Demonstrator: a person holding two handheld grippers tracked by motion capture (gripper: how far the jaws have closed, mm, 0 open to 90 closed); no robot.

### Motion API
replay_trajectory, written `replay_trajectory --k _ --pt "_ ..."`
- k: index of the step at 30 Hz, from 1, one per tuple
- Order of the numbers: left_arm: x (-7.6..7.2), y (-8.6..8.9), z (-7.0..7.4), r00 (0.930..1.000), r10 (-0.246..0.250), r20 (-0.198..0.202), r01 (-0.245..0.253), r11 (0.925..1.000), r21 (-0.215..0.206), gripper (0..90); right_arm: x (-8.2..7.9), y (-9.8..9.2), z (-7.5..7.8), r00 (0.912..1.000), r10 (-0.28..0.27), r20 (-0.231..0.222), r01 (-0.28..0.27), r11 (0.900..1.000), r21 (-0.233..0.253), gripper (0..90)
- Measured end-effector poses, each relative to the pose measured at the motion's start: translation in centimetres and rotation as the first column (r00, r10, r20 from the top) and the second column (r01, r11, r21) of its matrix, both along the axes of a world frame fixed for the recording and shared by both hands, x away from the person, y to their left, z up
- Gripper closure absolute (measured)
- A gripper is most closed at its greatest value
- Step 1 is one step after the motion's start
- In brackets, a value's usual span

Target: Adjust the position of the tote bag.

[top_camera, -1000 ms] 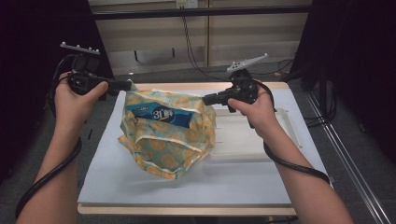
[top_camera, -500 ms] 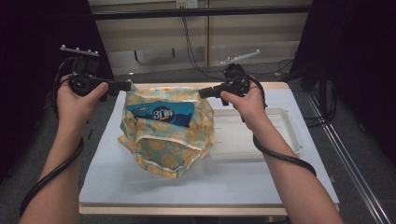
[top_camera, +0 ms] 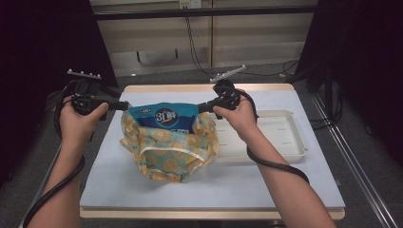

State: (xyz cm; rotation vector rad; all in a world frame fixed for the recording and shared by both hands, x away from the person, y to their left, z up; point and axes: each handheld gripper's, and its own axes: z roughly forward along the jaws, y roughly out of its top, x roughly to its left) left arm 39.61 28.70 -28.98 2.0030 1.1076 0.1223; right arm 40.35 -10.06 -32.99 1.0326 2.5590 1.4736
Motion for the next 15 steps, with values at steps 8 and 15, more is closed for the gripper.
replay_trajectory --k 8,15 --pt "-0.4 0.3 -3.2 0.9993 0.017 -0.034 -0.018 0.9996 -0.021 88.4 0.2 0.5 -2.3 0.9998 -0.005 -0.019 0.005 0.999 -0.034 90.0" --pt "-1.3 0.2 -4.1 0.9994 0.034 -0.011 -0.034 0.9993 -0.016 79.0 0.3 0.8 -3.8 0.9995 -0.006 -0.032 0.004 0.998 -0.059 90.0"
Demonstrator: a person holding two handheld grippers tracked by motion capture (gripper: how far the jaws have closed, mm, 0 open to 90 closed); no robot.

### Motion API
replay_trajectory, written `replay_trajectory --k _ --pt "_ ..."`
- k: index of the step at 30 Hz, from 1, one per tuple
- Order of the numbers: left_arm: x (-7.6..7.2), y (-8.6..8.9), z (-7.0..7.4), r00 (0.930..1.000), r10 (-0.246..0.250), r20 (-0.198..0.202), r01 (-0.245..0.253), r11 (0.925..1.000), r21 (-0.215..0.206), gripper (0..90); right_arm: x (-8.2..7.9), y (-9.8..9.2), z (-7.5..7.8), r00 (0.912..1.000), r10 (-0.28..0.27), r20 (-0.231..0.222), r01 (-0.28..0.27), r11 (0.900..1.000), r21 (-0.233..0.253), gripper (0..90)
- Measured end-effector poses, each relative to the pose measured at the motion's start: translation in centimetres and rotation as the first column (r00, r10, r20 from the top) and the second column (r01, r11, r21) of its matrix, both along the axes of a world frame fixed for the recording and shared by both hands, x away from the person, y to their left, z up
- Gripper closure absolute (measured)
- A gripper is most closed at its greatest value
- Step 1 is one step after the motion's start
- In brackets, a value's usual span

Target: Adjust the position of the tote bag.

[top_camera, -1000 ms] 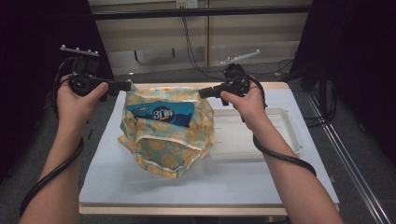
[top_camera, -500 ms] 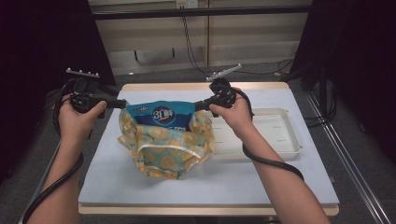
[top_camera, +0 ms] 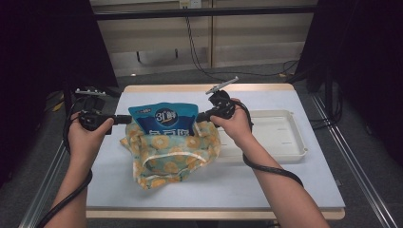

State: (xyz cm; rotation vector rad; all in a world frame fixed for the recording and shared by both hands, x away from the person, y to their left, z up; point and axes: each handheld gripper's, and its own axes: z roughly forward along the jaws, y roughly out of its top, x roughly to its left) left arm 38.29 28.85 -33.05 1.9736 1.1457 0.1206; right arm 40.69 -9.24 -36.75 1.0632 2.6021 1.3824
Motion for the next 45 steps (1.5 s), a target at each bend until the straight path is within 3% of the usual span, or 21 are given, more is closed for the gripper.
replay_trajectory --k 3,4,7,8,12,15,20,23,25,29,33,35,38,41,43,45 --pt "-0.7 0.0 0.1 0.9998 -0.015 0.016 0.015 0.9999 0.000 76.6 -0.1 0.1 -0.6 1.0000 0.002 0.001 -0.002 1.000 -0.002 90.0" --pt "-1.1 0.0 0.2 0.9995 -0.017 0.025 0.017 0.9999 0.001 70.6 -0.3 0.2 -1.2 1.0000 -0.007 -0.003 0.007 1.000 0.005 90.0" --pt "-1.9 -0.2 0.4 0.9989 -0.020 0.042 0.020 0.9998 0.000 70.5 -0.4 0.3 -1.9 1.0000 -0.004 -0.008 0.004 1.000 0.012 90.0" --pt "-2.1 -0.2 0.5 0.9983 -0.025 0.052 0.024 0.9997 0.005 67.9 -0.5 0.5 -2.8 0.9998 -0.001 -0.018 0.002 1.000 0.012 90.0" --pt "-3.0 -0.5 0.3 0.9984 -0.024 0.051 0.024 0.9997 0.008 60.1 -0.5 0.7 -3.6 0.9996 -0.012 -0.026 0.012 1.000 0.013 90.0" --pt "-3.2 -0.3 -0.6 0.9992 -0.019 0.035 0.019 0.9998 0.006 60.1 -0.5 0.7 -3.6 0.9996 -0.014 -0.026 0.015 1.000 0.015 90.0" --pt "-3.6 -0.3 -2.6 0.9995 -0.028 0.013 0.028 0.9991 -0.032 58.7 -0.8 0.6 -3.4 0.9998 -0.011 -0.018 0.011 1.000 0.019 90.0" --pt "-4.0 -0.3 -2.8 0.9993 -0.026 0.028 0.027 0.9995 -0.019 56.8 -0.9 0.5 -3.3 0.9998 -0.009 -0.016 0.009 1.000 0.018 90.0" --pt "-4.3 -0.4 -2.4 0.9991 -0.025 0.035 0.027 0.9991 -0.032 53.1 -1.0 0.5 -3.2 0.9999 -0.006 -0.012 0.007 1.000 0.021 90.0" --pt "-4.5 -0.9 -2.3 0.9981 -0.053 0.030 0.053 0.9985 0.010 48.6 -1.0 0.4 -3.1 0.9999 -0.007 -0.014 0.007 1.000 0.020 89.9" --pt "-4.7 -1.6 -3.5 0.9974 -0.068 0.023 0.067 0.9976 0.014 47.4 -0.9 0.7 -3.4 0.9998 -0.007 -0.016 0.007 1.000 0.012 90.0" --pt "-4.7 -1.8 -4.3 0.9975 -0.064 0.030 0.064 0.9976 0.028 50.0 -0.9 0.9 -3.6 0.9998 -0.004 -0.018 0.004 1.000 0.010 90.0" --pt "-4.6 -2.0 -5.3 0.9960 -0.088 0.015 0.088 0.9959 0.020 60.7 -0.8 1.0 -3.8 0.9998 -0.002 -0.018 0.002 1.000 0.012 90.0" --pt "-4.7 -2.3 -5.5 0.9943 -0.106 0.015 0.105 0.9944 0.010 74.9 -0.7 0.9 -3.9 0.9998 -0.006 -0.019 0.007 1.000 0.012 89.9" --pt "-4.8 -2.5 -5.5 0.9948 -0.100 0.020 0.100 0.9945 0.032 78.1 -0.7 0.9 -4.1 0.9997 -0.010 -0.024 0.011 1.000 0.010 90.0" --pt "-4.8 -2.8 -5.7 0.9940 -0.109 0.015 0.108 0.9938 0.024 82.7 -0.8 0.8 -4.3 0.9997 -0.008 -0.025 0.008 1.000 0.012 90.0"
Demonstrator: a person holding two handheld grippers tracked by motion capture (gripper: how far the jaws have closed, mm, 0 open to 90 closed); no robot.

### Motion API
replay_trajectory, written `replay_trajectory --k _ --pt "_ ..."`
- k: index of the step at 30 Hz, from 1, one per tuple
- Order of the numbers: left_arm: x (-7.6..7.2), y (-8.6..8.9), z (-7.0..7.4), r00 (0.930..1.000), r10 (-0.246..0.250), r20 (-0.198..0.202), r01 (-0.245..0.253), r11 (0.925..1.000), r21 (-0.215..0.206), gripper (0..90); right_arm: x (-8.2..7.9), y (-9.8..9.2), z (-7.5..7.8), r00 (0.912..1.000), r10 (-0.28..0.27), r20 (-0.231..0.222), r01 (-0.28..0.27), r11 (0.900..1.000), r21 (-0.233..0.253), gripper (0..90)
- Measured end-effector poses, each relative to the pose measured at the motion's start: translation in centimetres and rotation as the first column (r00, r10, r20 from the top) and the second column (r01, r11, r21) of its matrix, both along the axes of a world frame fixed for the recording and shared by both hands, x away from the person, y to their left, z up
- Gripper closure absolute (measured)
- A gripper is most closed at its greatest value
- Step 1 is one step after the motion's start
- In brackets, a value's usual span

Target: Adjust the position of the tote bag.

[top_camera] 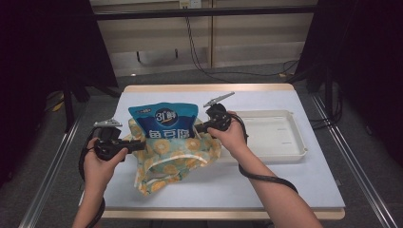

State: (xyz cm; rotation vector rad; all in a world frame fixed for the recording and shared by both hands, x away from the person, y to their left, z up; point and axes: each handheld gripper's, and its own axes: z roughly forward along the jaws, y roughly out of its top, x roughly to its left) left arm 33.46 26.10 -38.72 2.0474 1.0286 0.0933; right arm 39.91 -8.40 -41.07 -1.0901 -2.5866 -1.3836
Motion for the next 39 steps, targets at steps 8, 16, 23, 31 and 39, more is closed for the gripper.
replay_trajectory --k 8,16,23,31,39 --pt "-0.4 0.2 -1.5 0.9998 0.008 -0.017 -0.007 0.9996 0.028 89.1 0.0 0.0 -1.0 1.0000 -0.005 -0.006 0.005 1.000 -0.012 90.0" --pt "-0.1 0.8 -2.6 0.9990 0.020 -0.040 -0.018 0.9992 0.036 89.4 -0.1 0.6 -2.3 0.9998 -0.005 -0.018 0.004 0.999 -0.040 89.9" --pt "1.1 0.8 -4.1 0.9975 0.016 -0.070 -0.012 0.9986 0.052 89.5 -0.2 0.5 -3.7 0.9993 -0.020 -0.033 0.018 0.998 -0.061 89.3" --pt "1.3 0.8 -5.0 0.9954 0.018 -0.094 -0.013 0.9984 0.055 89.4 -0.2 0.5 -4.3 0.9988 -0.028 -0.041 0.024 0.996 -0.092 89.2" --pt "0.6 1.5 -5.6 0.9936 0.058 -0.097 -0.051 0.9962 0.070 89.5 -0.2 0.6 -4.9 0.9987 -0.022 -0.045 0.017 0.993 -0.117 89.0"
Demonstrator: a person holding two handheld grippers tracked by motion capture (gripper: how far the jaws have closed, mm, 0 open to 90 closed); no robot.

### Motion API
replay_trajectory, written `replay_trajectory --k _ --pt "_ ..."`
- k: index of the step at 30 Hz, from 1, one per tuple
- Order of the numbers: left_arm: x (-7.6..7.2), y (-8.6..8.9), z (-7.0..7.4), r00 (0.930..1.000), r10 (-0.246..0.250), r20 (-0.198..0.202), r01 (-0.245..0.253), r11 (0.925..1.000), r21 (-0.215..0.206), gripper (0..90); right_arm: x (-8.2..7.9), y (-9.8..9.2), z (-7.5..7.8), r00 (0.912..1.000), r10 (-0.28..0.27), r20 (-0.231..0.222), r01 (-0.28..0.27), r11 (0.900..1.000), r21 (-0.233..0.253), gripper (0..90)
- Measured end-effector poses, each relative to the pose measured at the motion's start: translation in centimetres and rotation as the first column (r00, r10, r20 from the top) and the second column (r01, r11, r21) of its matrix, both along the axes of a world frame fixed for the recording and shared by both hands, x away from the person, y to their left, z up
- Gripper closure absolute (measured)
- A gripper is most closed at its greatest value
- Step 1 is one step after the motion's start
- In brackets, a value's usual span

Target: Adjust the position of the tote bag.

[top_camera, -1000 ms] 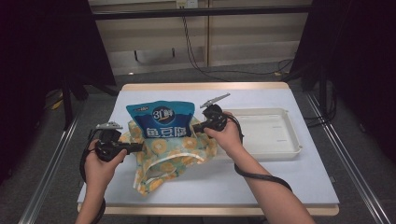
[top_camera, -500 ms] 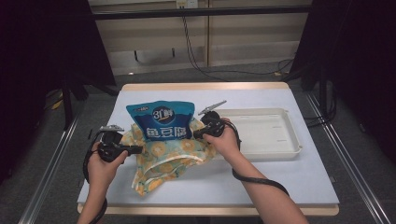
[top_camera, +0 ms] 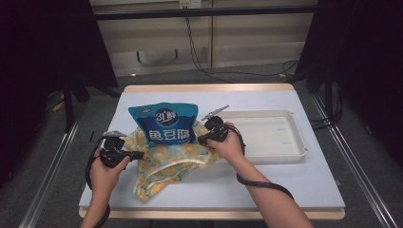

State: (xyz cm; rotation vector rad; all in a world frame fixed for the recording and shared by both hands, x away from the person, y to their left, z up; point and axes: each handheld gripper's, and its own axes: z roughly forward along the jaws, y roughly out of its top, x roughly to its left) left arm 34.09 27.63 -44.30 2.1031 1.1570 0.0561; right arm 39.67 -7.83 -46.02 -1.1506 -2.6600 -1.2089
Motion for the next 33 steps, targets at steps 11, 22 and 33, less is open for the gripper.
replay_trajectory --k 11,22,33 --pt "-0.4 -0.2 0.0 1.0000 0.003 0.003 -0.003 0.9992 0.040 89.5 0.2 -0.6 0.3 1.0000 -0.005 0.002 0.005 1.000 -0.023 86.9" --pt "-0.5 0.3 0.3 0.9998 0.016 0.013 -0.016 0.9997 0.021 89.5 -0.2 -2.0 2.9 0.9966 0.026 0.077 -0.021 0.998 -0.066 62.9" --pt "-0.3 0.3 0.9 0.9999 -0.006 0.014 0.006 1.0000 -0.007 88.8 -0.8 -3.6 6.5 0.9942 0.057 0.092 -0.052 0.997 -0.058 40.5"
